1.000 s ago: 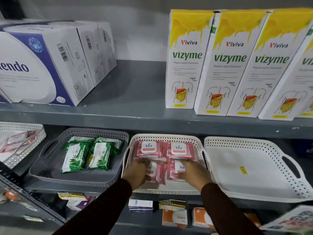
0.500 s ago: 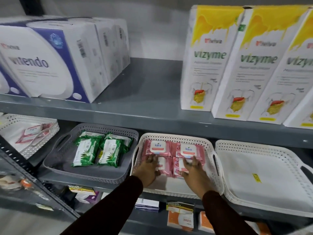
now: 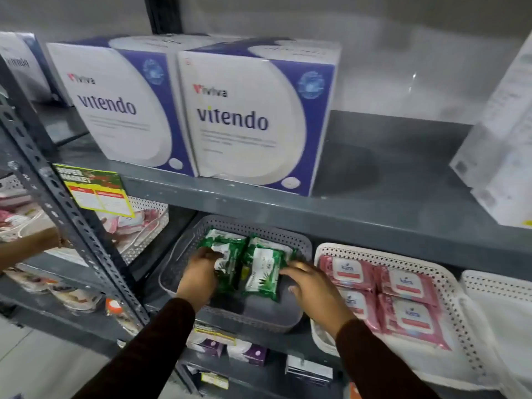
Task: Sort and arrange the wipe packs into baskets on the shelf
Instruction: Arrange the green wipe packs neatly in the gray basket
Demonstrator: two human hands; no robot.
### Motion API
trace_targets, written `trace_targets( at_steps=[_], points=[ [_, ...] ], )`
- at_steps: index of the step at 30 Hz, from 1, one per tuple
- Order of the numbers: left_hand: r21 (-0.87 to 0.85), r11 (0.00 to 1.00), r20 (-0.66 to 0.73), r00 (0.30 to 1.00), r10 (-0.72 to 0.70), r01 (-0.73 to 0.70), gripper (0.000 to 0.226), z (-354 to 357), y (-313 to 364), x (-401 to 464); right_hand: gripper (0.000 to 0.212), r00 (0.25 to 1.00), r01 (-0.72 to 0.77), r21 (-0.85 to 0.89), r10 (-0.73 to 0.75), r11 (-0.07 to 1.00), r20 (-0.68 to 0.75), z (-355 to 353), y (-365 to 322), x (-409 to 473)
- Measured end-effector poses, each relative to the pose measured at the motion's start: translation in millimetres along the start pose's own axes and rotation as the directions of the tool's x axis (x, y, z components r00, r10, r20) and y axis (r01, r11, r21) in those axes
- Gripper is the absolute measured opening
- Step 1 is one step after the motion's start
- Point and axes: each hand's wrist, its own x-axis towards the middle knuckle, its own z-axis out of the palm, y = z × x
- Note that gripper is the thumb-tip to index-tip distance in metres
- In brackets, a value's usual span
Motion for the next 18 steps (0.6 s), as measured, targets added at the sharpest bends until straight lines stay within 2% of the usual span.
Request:
trace_targets(
  at_steps=[3, 6, 9, 10, 12, 14, 16, 18],
  points=[
    [0.143, 0.981, 0.153, 0.982, 0.106, -0.129, 0.068, -12, -25, 27, 0.076, 0.990, 0.045, -0.170, -0.021, 0.984, 0.137, 23, -18, 42],
    [0.071, 0.972, 0.241, 0.949, 0.202, -0.225, 0.074, -18, -33, 44, 0.094, 0.944, 0.011, -0.207, 0.058, 0.978, 0.324, 36, -23, 65],
    [0.035, 0.938, 0.279, 0.904, 0.323, -0.346, 0.060, -13, -34, 45, 0.097, 0.925, -0.056, -0.220, 0.133, 0.974, 0.356, 39, -28, 69],
    [0.029, 0.954, 0.267, 0.922, 0.279, -0.297, 0.059, -11, -33, 44, 0.095, 0.929, -0.087, -0.218, 0.158, 0.972, 0.335, 40, -33, 68],
    [-0.009, 0.993, 0.227, 0.967, 0.119, -0.120, 0.090, -7, -27, 39, 0.091, 0.922, -0.159, -0.226, 0.226, 0.961, 0.313, 42, -44, 61],
    [-0.021, 0.999, 0.213, 0.976, -0.035, 0.040, 0.118, 1, -24, 34, 0.093, 0.894, -0.269, -0.261, 0.341, 0.927, 0.290, 46, -55, 51],
    [0.004, 0.995, 0.227, 0.969, -0.096, 0.098, 0.123, 6, -22, 31, 0.094, 0.855, -0.375, -0.300, 0.452, 0.877, 0.255, 48, -63, 43],
    [0.061, 0.996, 0.273, 0.959, -0.076, 0.061, 0.116, 6, -23, 30, 0.093, 0.832, -0.426, -0.337, 0.510, 0.840, 0.219, 50, -68, 38]
  ],
)
